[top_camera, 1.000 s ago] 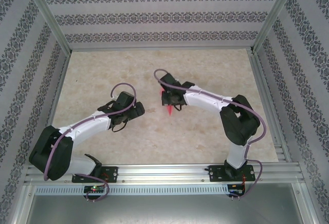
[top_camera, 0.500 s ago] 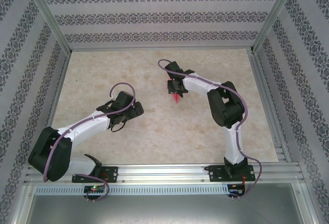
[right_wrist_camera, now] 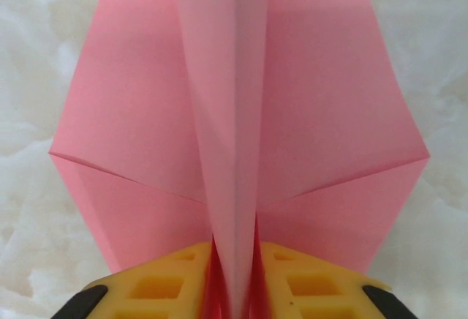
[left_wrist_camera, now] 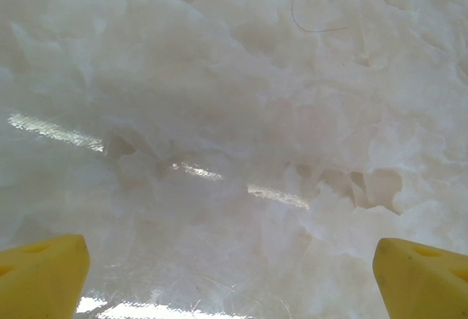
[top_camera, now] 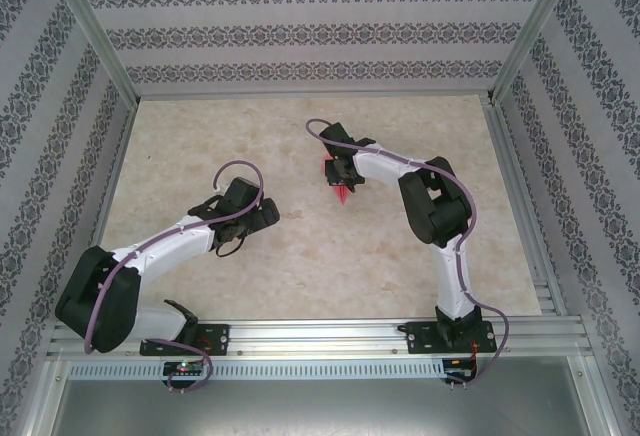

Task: Fold a paper plane with a square sheet of paper (pick it up from the middle)
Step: Move a paper plane to the center of the table, then reset both arms

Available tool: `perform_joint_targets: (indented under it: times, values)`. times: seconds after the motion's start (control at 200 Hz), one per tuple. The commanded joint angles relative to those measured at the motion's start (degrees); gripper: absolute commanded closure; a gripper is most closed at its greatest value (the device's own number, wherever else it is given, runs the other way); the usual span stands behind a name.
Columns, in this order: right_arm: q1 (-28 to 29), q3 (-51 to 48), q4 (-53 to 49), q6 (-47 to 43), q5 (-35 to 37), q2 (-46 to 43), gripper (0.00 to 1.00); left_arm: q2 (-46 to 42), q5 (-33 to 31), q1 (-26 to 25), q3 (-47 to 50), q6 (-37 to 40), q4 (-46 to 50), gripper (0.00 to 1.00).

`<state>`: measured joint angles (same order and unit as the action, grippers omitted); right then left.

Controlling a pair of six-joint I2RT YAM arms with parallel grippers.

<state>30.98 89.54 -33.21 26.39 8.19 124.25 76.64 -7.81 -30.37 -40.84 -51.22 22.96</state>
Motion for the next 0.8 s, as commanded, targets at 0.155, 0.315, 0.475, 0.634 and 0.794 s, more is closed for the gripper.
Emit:
perform_joint_targets:
  times: [0.155,0.315,0.475,0.634,0.794]
  values:
    - [-0.3,3.1,-3.7,0.5,-2.6,-10.4,0.57,-0.6,-3.1,1.4,-6.7,3.6,5.6,0.0]
    - [-0.9,1.8,-4.6,0.0,-0.9,-19.9,0.35,-1.3,-8.1,3.1,-12.3,6.8,10.2,0.0]
    - [-3.1,-6.4,-0.7,-2.3,5.3,-31.7,0.12,-3.7,-12.2,7.0,-15.2,12.1,10.8,0.0]
    - [-6.3,-18.3,5.9,-7.6,16.4,-43.9,0.02,-7.9,-14.9,11.7,-12.1,19.6,4.9,0.0]
    - [-13.9,-32.0,14.1,-10.8,23.7,-53.5,0.02,-12.6,-20.9,14.9,-5.5,26.7,-3.6,0.0]
